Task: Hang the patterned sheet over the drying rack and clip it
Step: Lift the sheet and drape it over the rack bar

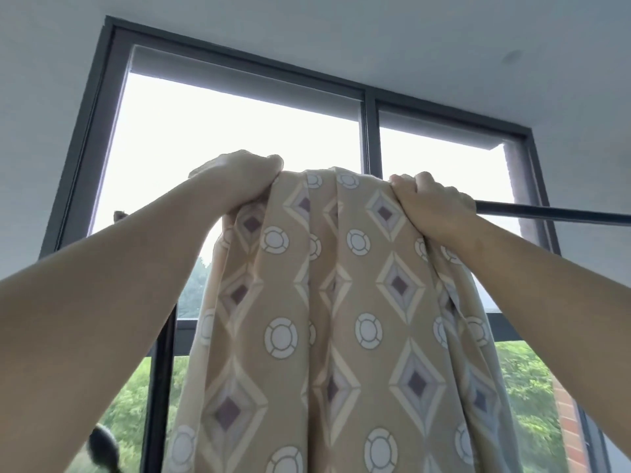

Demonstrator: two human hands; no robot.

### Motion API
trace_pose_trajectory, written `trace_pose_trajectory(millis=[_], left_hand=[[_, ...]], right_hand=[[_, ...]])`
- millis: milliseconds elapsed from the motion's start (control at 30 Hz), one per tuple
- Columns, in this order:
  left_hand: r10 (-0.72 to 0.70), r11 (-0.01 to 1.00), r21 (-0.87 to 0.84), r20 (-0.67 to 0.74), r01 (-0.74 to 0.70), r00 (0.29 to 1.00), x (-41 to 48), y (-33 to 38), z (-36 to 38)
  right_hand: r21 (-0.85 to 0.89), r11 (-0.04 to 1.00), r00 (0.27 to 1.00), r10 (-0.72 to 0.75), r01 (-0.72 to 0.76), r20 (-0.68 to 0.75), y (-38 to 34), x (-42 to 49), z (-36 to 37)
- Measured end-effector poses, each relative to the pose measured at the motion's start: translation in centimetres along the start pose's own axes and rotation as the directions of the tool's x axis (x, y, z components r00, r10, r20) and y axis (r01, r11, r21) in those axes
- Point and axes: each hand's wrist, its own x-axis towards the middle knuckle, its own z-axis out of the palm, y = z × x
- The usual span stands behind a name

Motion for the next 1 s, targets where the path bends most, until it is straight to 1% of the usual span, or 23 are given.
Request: trace_pose_trajectory(millis=[67, 100, 200, 300, 367, 433, 467, 500, 533, 567, 600, 633, 667, 700, 733, 800, 833, 900, 933, 967, 1000], left_hand=[[0.020, 0.992, 0.125, -0.080, -0.010, 0.997, -1.2, -0.3, -0.3], [0.033, 0.987, 0.162, -0.080, -0.019, 0.996, -1.6, -0.7, -0.1], [0.062, 0.985, 0.165, -0.102, -0.044, 0.993, -3.1, -1.4, 0.5], [0.149, 0.977, 0.173, -0.145, -0.123, 0.978, -5.7, -2.3, 0.7], [0.211, 0.976, 0.088, -0.181, -0.197, 0.961, -7.9, -2.8, 0.6], [0.234, 0.961, -0.095, -0.222, -0.260, 0.947, -9.7, -2.6, 0.1], [0.215, 0.949, -0.185, -0.211, -0.255, 0.954, -10.5, -2.5, 0.0], [0.169, 0.944, -0.254, -0.176, -0.211, 0.970, -10.9, -2.6, 0.0], [0.098, 0.935, -0.330, -0.118, -0.132, 0.988, -11.1, -2.5, -0.1], [0.018, 0.897, -0.440, -0.026, -0.028, 1.000, -10.9, -2.6, -0.3], [-0.035, 0.834, -0.547, 0.087, 0.077, 0.996, -10.6, -2.7, -0.7], [-0.057, 0.785, -0.597, 0.196, 0.165, 0.979, -10.3, -2.8, -1.1], [-0.046, 0.764, -0.611, 0.270, 0.208, 0.962, -10.1, -2.7, -1.5], [-0.016, 0.773, -0.601, 0.301, 0.203, 0.953, -9.9, -2.5, -2.0], [0.025, 0.803, -0.576, 0.295, 0.156, 0.955, -9.4, -2.2, -2.5], [0.116, 0.833, -0.553, 0.216, 0.024, 0.969, -8.5, -1.0, -3.7], [0.154, 0.824, -0.566, 0.154, -0.041, 0.976, -7.9, -0.4, -4.4], [0.167, 0.818, -0.559, 0.003, -0.137, 0.986, -6.4, 0.4, -5.6], [0.145, 0.825, -0.545, -0.055, -0.151, 0.988, -5.5, 0.5, -5.8], [0.122, 0.826, -0.544, -0.080, -0.146, 0.989, -4.4, 0.4, -5.8], [0.102, 0.825, -0.552, -0.059, -0.117, 0.993, -3.4, 0.1, -5.8]], right_hand=[[0.077, 0.997, 0.999, -0.030, 0.032, -0.029, 0.1, -1.3, 0.5], [0.151, 0.988, 0.999, -0.035, 0.041, -0.040, 0.1, -2.0, 0.7], [0.306, 0.952, 0.999, -0.009, 0.023, -0.047, -0.3, -4.2, 0.7], [0.542, 0.832, 0.993, 0.098, -0.119, 0.068, -0.9, -6.7, 0.1], [0.580, 0.796, 0.984, 0.122, -0.174, 0.128, -0.8, -7.9, -0.2], [0.618, 0.757, 0.976, 0.124, -0.211, 0.181, -0.7, -8.5, -0.8], [0.643, 0.725, 0.965, 0.127, -0.249, 0.231, -0.7, -8.9, -1.2], [0.657, 0.695, 0.950, 0.130, -0.292, 0.285, -0.8, -9.3, -1.6], [0.655, 0.681, 0.934, 0.131, -0.328, 0.332, -0.8, -9.6, -2.2], [0.645, 0.683, 0.926, 0.132, -0.343, 0.354, -0.9, -9.7, -2.7], [0.645, 0.685, 0.927, 0.127, -0.339, 0.353, -0.9, -9.7, -3.1], [0.655, 0.682, 0.934, 0.121, -0.324, 0.336, -1.0, -9.8, -3.4], [0.671, 0.676, 0.942, 0.110, -0.304, 0.316, -1.2, -9.8, -3.7], [0.684, 0.673, 0.951, 0.101, -0.282, 0.293, -1.3, -9.8, -3.9], [0.694, 0.672, 0.959, 0.090, -0.259, 0.270, -1.5, -9.6, -4.1], [0.717, 0.667, 0.974, 0.060, -0.201, 0.217, -2.0, -8.7, -4.6], [0.736, 0.658, 0.984, 0.048, -0.161, 0.172, -2.3, -7.9, -4.9], [0.739, 0.670, 0.997, 0.031, -0.075, 0.073, -3.3, -5.9, -5.8], [0.727, 0.685, 0.999, 0.020, -0.039, 0.035, -3.9, -5.0, -6.2], [0.713, 0.702, 1.000, 0.006, -0.008, 0.005, -4.5, -3.9, -6.4], [0.703, 0.712, 1.000, 0.003, 0.006, -0.012, -5.2, -3.1, -6.6]])
